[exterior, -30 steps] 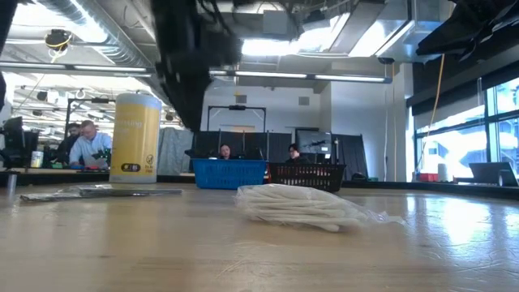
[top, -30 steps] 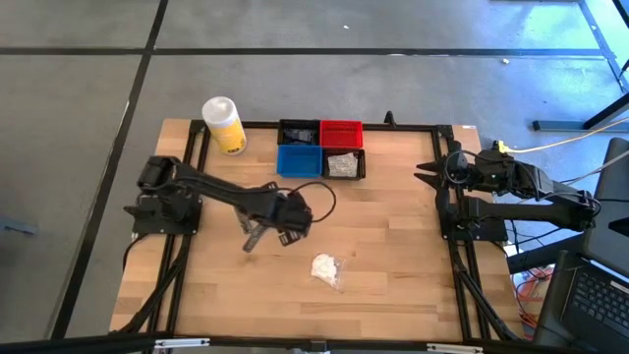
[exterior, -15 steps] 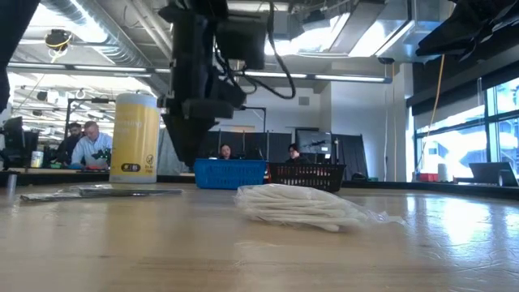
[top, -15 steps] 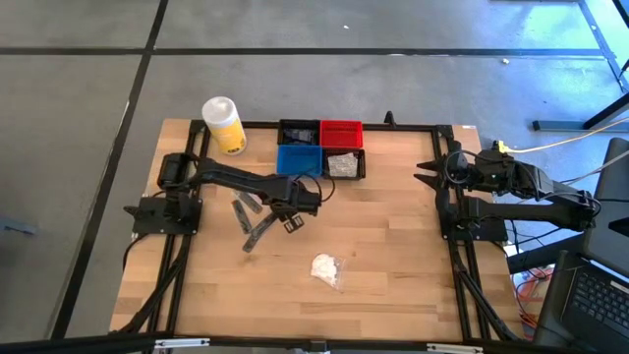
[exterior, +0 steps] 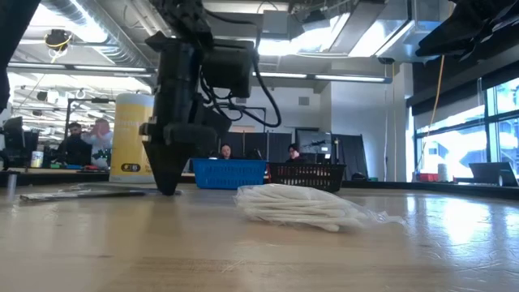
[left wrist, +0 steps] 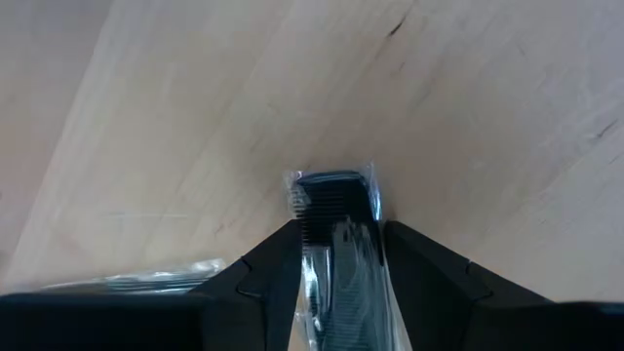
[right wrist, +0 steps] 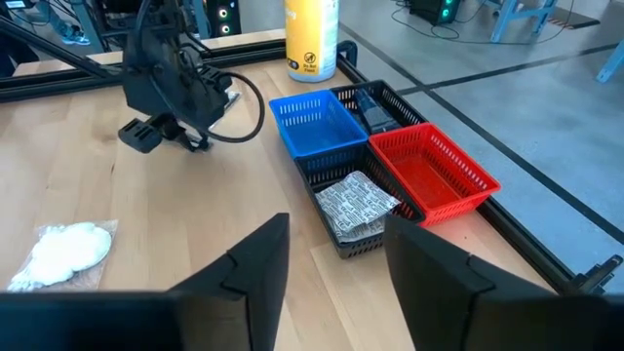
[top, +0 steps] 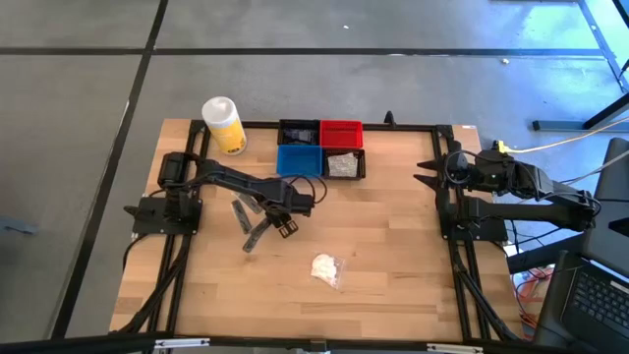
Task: Pick & Place Travel size toiletries
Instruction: Put the comb into the blue bin
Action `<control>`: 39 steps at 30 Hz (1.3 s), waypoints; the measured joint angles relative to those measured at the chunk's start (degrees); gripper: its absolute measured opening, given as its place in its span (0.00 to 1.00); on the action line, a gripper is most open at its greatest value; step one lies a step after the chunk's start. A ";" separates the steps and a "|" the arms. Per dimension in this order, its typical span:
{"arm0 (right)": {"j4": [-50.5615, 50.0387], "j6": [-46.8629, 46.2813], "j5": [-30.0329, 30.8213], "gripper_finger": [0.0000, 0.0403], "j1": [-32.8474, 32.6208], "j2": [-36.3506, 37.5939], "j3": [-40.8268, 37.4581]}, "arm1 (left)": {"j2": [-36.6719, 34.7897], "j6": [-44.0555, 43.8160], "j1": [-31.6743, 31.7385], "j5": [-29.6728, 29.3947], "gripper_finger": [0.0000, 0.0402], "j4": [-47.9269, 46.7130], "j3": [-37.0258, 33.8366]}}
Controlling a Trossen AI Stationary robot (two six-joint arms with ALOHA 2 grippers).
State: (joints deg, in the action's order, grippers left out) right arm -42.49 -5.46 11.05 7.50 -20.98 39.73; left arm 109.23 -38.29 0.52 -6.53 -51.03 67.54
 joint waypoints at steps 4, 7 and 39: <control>0.01 -0.01 0.02 0.44 -0.01 0.01 0.01 | 0.05 0.70 0.77 0.50 0.36 0.40 -0.53; 0.00 -0.01 0.01 0.45 0.00 0.00 0.01 | 0.07 2.40 1.32 1.63 0.36 1.27 -0.61; 0.01 0.01 0.00 0.33 0.01 -0.01 0.01 | -2.38 2.98 1.42 2.32 0.12 -0.69 -0.84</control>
State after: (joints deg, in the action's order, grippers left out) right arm -42.48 -5.45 11.05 7.51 -20.99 39.75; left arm 106.85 -35.31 1.93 -4.21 -51.72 66.70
